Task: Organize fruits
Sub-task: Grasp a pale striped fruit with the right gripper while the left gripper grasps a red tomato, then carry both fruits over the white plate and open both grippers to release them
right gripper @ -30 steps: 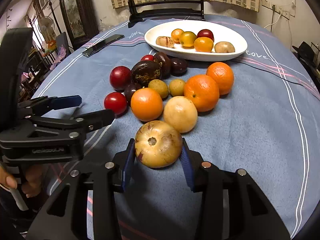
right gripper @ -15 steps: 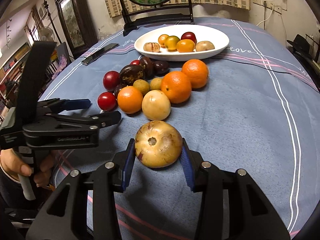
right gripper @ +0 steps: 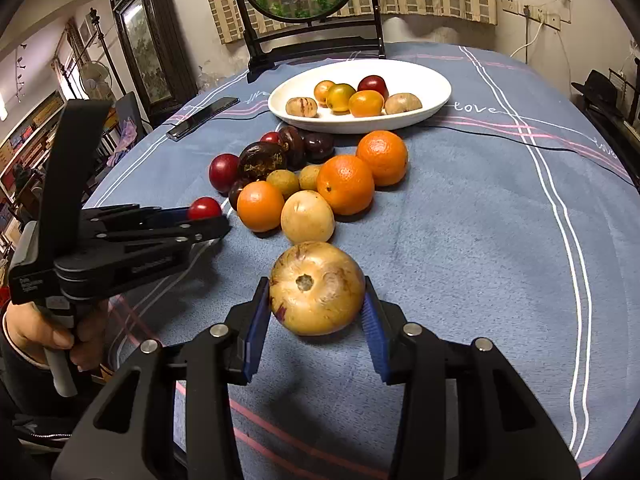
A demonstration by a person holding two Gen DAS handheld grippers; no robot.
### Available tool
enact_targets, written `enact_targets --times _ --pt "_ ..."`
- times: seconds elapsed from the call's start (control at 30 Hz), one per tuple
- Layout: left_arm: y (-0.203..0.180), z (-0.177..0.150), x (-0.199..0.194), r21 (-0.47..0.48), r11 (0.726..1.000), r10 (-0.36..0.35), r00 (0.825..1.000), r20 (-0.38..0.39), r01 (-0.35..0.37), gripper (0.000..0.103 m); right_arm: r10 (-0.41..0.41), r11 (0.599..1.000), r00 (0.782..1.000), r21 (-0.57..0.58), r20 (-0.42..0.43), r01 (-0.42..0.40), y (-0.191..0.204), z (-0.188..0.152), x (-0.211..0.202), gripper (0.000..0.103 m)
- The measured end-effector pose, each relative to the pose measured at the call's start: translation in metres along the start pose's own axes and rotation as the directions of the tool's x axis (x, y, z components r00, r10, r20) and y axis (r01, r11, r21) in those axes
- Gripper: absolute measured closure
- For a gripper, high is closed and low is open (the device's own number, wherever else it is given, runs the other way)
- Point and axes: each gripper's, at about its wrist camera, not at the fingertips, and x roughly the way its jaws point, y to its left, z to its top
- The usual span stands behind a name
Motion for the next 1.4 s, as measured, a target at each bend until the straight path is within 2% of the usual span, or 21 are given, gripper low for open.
enact_targets --times 0.27,0.43,0.6,0.8,0.93,1.07,1.17,1.3,1.4 --pt "0.013 0.002 -0.025 -0.031 0.999 -0.042 0.998 0.036 0.043 0.071 -0.007 1.0 1.0 0.003 0.017 0.007 -0.002 0.003 -0.005 0.059" --pt "0.018 0.014 -0.039 -0.024 0.999 -0.039 0.996 0.076 0.041 0.071 -0.023 1.0 0.999 0.013 0.048 0.022 -0.01 0.011 -0.016 0.059" --pt "0.021 0.038 -0.046 -0.005 1.0 -0.018 0.993 0.116 0.019 0.07 -0.047 0.999 0.995 0.025 0.089 0.044 -0.021 0.027 -0.024 0.059" --pt "0.018 0.077 -0.046 0.028 1.0 0.006 0.986 0.168 -0.01 0.07 -0.062 0.998 0.985 0.042 0.164 0.056 -0.03 0.064 -0.032 0.059" --pt "0.016 0.103 -0.039 0.02 0.999 -0.039 0.985 0.167 0.036 0.07 -0.085 0.996 0.98 0.034 0.178 0.08 -0.028 0.093 -0.024 0.059" --pt "0.008 0.125 -0.03 0.031 0.998 -0.059 0.982 0.181 0.055 0.07 -0.063 0.998 0.982 0.011 0.176 0.062 -0.023 0.118 -0.009 0.059" --pt "0.005 0.146 -0.01 0.018 0.997 -0.083 0.983 0.161 0.081 0.07 -0.088 0.996 0.981 0.0 0.171 0.089 -0.022 0.138 0.01 0.059" --pt "0.002 0.163 0.019 -0.001 1.0 -0.028 0.987 0.16 0.029 0.07 -0.116 0.993 0.985 0.032 0.128 0.113 -0.033 0.156 0.044 0.059" --pt "0.006 0.172 0.049 -0.035 0.999 -0.026 0.993 0.119 0.031 0.07 -0.111 0.992 0.988 0.076 0.106 0.103 -0.044 0.16 0.072 0.059"
